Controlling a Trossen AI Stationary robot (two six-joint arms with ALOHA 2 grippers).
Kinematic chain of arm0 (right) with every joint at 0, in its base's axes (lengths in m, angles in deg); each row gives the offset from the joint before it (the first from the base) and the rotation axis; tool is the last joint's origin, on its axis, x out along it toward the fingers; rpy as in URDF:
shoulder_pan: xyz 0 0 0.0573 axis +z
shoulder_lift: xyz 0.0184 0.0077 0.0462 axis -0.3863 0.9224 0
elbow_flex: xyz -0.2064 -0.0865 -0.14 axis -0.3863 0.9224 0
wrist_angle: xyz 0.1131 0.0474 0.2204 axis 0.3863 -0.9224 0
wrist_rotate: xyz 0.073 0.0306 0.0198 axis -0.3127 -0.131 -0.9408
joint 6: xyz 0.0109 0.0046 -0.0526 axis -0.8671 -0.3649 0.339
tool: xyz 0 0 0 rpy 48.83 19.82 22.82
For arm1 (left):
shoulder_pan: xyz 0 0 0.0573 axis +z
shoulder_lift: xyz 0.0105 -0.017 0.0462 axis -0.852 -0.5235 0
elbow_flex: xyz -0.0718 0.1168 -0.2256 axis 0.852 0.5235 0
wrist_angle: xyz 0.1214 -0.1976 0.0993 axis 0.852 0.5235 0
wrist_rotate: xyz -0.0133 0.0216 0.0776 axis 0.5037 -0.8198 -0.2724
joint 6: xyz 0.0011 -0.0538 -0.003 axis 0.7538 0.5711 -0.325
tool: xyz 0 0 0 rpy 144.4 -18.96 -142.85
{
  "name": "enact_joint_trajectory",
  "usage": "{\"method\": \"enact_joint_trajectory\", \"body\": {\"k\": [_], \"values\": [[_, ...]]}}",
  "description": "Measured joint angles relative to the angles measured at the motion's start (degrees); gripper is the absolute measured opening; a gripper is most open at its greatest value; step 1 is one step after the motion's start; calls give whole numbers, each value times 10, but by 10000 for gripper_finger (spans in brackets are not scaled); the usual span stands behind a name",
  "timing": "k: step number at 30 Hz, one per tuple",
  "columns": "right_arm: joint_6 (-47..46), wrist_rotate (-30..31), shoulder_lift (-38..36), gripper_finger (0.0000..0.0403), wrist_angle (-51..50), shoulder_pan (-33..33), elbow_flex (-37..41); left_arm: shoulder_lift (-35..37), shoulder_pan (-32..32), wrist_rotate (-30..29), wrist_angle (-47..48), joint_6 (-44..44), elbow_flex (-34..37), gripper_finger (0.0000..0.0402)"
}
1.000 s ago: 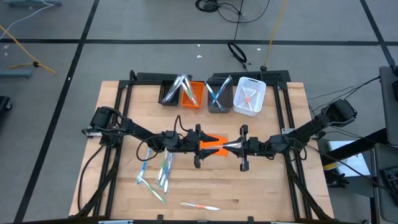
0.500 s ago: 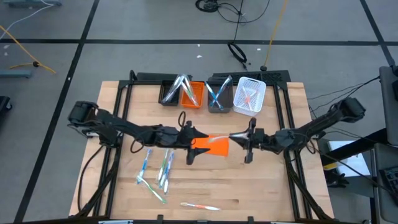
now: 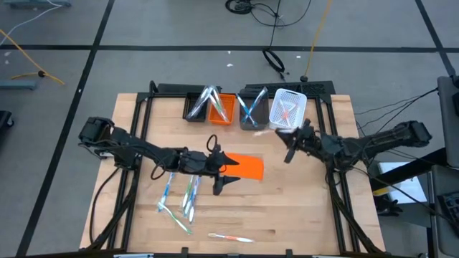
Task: Pick & Place Toothbrushes
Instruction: Put the orange toothbrush into the white bin
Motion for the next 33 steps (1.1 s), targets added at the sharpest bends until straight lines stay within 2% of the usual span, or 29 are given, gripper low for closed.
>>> {"method": "enact_joint_trajectory", "body": {"k": [7,10,26,33], "values": [[-36,-5,-56,19,-101,-96,0,0,-7,0,2,4,0,292],[-48,-33,-69,19,-132,-144,0,0,-7,0,0,4,0,292],[-78,-270,-71,19,-202,-444,0,0,-7,-1,1,6,0,292],[-84,-389,-36,19,-199,-569,0,0,-7,-32,1,4,0,292]]}}
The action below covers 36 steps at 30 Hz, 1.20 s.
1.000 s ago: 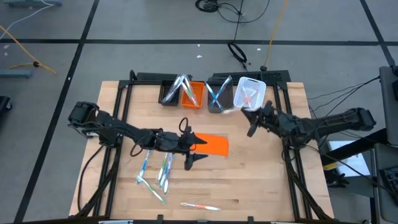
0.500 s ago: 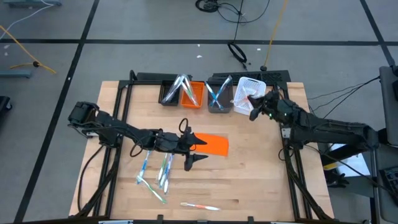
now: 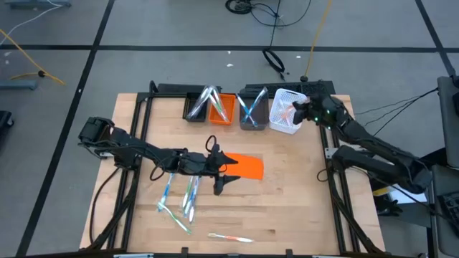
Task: Pick & Place Toothbrushes
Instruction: Put the orange toothbrush into the white bin
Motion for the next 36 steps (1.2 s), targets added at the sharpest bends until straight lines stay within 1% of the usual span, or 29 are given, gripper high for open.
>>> {"method": "enact_joint_trajectory", "body": {"k": [4,6,8,11,12,17,22,24,30,36], "values": [[1,-63,44,19,11,-49,0,0,0,-2,0,-1,0,292],[3,-81,65,19,18,-64,0,0,0,-2,0,-2,0,292],[4,-92,85,19,17,-75,-4,0,0,-2,0,-2,0,292],[3,-135,115,19,16,-84,-21,0,0,-2,0,-2,0,292],[4,-141,123,19,17,-84,-29,0,0,-2,0,-4,0,292],[5,-144,166,19,3,-84,-51,0,1,-3,0,-6,0,292],[8,-185,209,19,9,-84,-55,-1,1,-3,1,-6,0,292],[7,-186,220,21,10,-84,-55,-1,1,-3,1,-8,0,292],[24,-185,228,65,16,-84,-55,-1,1,-3,1,-11,0,292],[43,-184,228,79,15,-84,-55,-1,1,-2,1,-11,0,292]]}}
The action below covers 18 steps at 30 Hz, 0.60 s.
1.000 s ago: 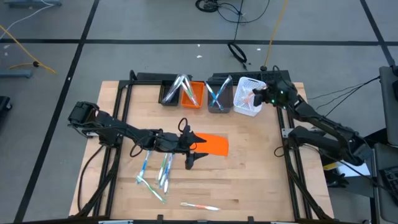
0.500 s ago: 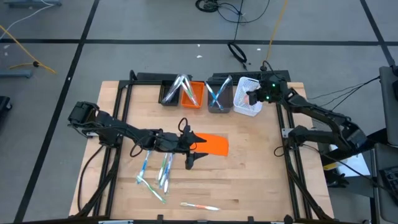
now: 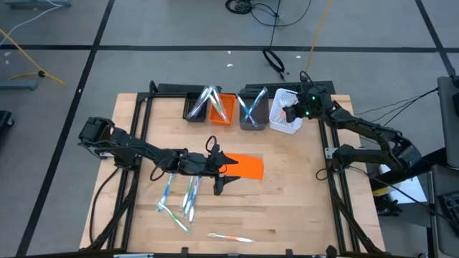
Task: Pick & Place Toothbrushes
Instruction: Put the orange toothbrush into the white bin
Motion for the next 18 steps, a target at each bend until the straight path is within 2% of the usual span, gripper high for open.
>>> {"method": "enact_joint_trajectory", "body": {"k": [5,13,18], "values": [[14,3,0,95,2,-12,0,0,0,0,0,0,0,292],[13,1,0,203,28,-35,0,0,0,0,0,0,0,292],[27,-1,0,242,31,-34,0,0,0,0,0,0,0,292]]}}
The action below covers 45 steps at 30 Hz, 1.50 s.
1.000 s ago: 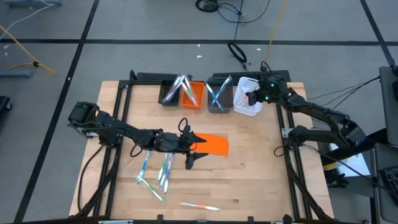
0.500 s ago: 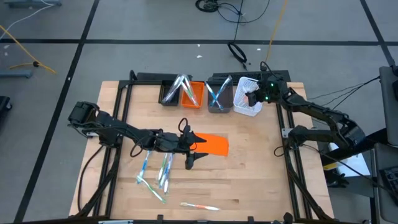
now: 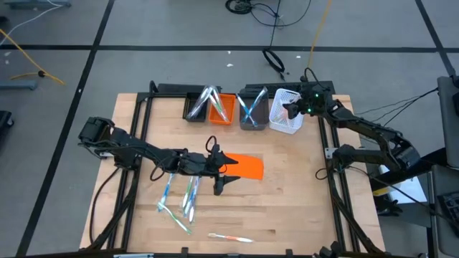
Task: Pick & Place Toothbrushes
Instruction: Put the orange toothbrush into the white bin, then put the violet toothbrush into the black bin
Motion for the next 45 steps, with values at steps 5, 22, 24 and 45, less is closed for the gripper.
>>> {"method": "enact_joint_trajectory", "body": {"k": [5,22,24,45], "values": [[-9,57,0,248,22,0,0,0,0,0,0,0,0,292],[25,92,-1,235,3,8,-111,0,1,-10,17,-5,0,292],[25,92,0,234,-9,16,-112,0,1,-10,22,-5,0,292],[8,45,0,226,-68,282,-98,0,-3,-10,91,42,0,292]]}}
